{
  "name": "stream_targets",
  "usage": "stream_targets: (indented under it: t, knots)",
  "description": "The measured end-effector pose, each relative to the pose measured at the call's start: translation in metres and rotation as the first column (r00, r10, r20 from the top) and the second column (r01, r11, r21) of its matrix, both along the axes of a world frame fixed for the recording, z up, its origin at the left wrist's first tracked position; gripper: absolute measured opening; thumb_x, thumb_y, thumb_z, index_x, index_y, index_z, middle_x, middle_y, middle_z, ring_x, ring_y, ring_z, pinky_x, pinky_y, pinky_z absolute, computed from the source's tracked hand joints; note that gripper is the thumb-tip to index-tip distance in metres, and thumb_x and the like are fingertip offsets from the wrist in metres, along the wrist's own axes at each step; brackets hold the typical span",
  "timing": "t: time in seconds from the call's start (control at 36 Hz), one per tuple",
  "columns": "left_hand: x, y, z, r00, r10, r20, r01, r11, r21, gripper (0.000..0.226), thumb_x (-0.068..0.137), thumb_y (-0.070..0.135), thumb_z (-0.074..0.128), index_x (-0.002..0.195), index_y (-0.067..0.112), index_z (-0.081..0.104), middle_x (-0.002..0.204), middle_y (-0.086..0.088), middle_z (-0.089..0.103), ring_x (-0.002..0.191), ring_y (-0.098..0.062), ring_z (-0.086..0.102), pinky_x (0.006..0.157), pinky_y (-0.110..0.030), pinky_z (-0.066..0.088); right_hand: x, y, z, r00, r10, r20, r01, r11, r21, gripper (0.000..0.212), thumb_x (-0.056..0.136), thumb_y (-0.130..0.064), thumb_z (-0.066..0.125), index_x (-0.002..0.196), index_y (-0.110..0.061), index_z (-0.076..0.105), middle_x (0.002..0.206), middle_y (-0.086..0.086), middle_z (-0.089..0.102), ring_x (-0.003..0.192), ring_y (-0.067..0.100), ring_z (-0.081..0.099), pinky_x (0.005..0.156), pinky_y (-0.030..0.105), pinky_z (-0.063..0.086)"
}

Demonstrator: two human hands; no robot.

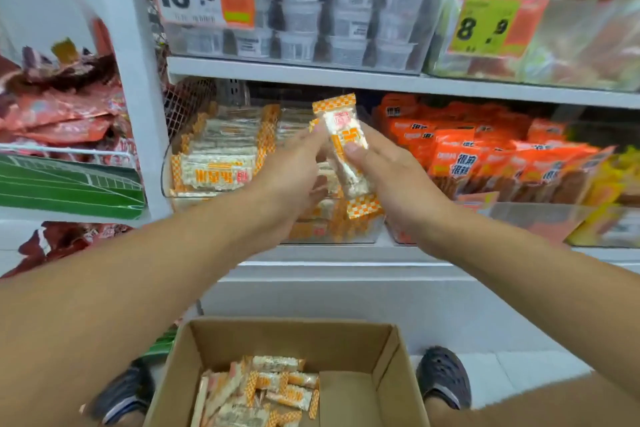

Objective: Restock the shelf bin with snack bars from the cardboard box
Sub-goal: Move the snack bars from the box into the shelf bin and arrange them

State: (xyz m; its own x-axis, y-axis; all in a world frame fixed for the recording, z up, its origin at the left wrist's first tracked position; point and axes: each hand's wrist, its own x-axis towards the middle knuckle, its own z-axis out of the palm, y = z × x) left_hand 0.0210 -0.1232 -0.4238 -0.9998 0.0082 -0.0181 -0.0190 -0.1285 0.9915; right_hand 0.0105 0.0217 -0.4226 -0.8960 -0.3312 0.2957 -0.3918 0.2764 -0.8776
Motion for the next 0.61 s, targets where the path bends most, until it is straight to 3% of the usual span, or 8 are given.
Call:
stream_targets:
  t: [0.06,0.11,0.19,0.31,0.42,0.47,0.56,0.61]
  knots:
    - [-0.011,-0.006,0.003,0.999,-0.044,0.02,0.043,0.998,0.046,0.052,0.098,0.044,0.056,0.145,0.028,0.039,0.12,-0.005,0.062,0.086,-0.024,0.063,0.092,-0.043,0.057,-0.015,0.006,0.005,1.0,-0.019,0.01,0.018,0.996,0.092,0.048,0.102,-0.023,0.053,0.147,-0.037,0.044,0.107,-0.039,0.06,0.101,-0.017,0.059,0.098,0.008,0.041]
    - [-0.022,-0.009,0.0,0.996,-0.075,0.038,0.072,0.996,0.059,0.06,0.097,0.038,0.059,0.149,0.036,0.028,0.115,-0.004,0.061,0.078,-0.023,0.066,0.087,-0.042,0.059,-0.027,0.009,0.006,0.999,-0.04,0.021,0.036,0.984,0.172,0.054,0.101,-0.029,0.054,0.151,-0.04,0.037,0.114,-0.038,0.057,0.107,-0.014,0.056,0.089,-0.002,0.039]
    - [-0.038,-0.006,-0.004,0.989,-0.147,0.006,0.145,0.979,0.146,0.031,0.102,0.034,0.05,0.13,0.021,0.051,0.103,-0.006,0.066,0.075,-0.02,0.065,0.075,-0.038,0.061,-0.039,0.006,0.007,0.997,-0.073,-0.01,0.073,0.97,0.232,0.055,0.099,-0.039,0.053,0.15,-0.048,0.035,0.128,-0.023,0.062,0.113,-0.01,0.055,0.094,0.007,0.04]
    - [-0.058,0.003,-0.002,0.995,-0.09,-0.035,0.095,0.967,0.235,0.022,0.107,0.022,0.04,0.123,0.018,0.054,0.084,-0.001,0.071,0.068,-0.013,0.066,0.058,-0.029,0.055,-0.056,0.0,0.006,0.989,-0.085,-0.119,0.118,0.944,0.308,0.055,0.102,-0.049,0.044,0.153,-0.048,0.025,0.153,-0.029,0.034,0.138,-0.008,0.033,0.109,0.016,0.025]
    - [-0.065,0.007,-0.003,0.994,-0.109,-0.009,0.107,0.952,0.288,0.033,0.108,0.023,0.036,0.139,0.02,0.047,0.119,-0.006,0.07,0.103,-0.021,0.07,0.084,-0.04,0.06,-0.064,0.0,0.0,0.973,-0.061,-0.221,0.132,0.937,0.323,0.054,0.105,-0.042,0.043,0.155,-0.041,0.023,0.151,-0.028,0.035,0.137,-0.012,0.029,0.11,0.015,0.024]
    - [-0.069,0.007,-0.003,0.992,-0.123,-0.011,0.122,0.954,0.275,0.032,0.108,0.02,0.037,0.136,0.019,0.051,0.121,-0.008,0.07,0.107,-0.023,0.069,0.091,-0.043,0.057,-0.068,0.002,-0.003,0.967,-0.069,-0.244,0.143,0.944,0.298,0.057,0.105,-0.036,0.046,0.157,-0.033,0.023,0.155,-0.021,0.033,0.139,-0.011,0.027,0.117,0.02,0.023]
    - [-0.08,-0.005,-0.001,0.995,0.005,-0.095,-0.006,1.0,-0.014,0.032,0.102,0.028,0.047,0.132,0.019,0.056,0.12,-0.009,0.07,0.104,-0.026,0.068,0.094,-0.042,0.055,-0.082,0.006,-0.005,0.968,-0.142,-0.206,0.184,0.962,0.203,0.062,0.099,-0.036,0.051,0.156,-0.029,0.028,0.155,-0.023,0.033,0.141,-0.008,0.032,0.121,0.03,0.026]
    - [-0.089,-0.024,-0.003,0.938,0.052,-0.344,-0.233,0.827,-0.511,0.046,0.098,0.038,0.05,0.142,0.026,0.046,0.12,-0.003,0.066,0.099,-0.023,0.062,0.09,-0.034,0.048,-0.09,0.006,-0.003,0.962,-0.178,-0.207,0.224,0.948,0.228,0.065,0.093,-0.04,0.051,0.155,-0.031,0.032,0.153,-0.02,0.04,0.14,-0.004,0.038,0.119,0.033,0.03]
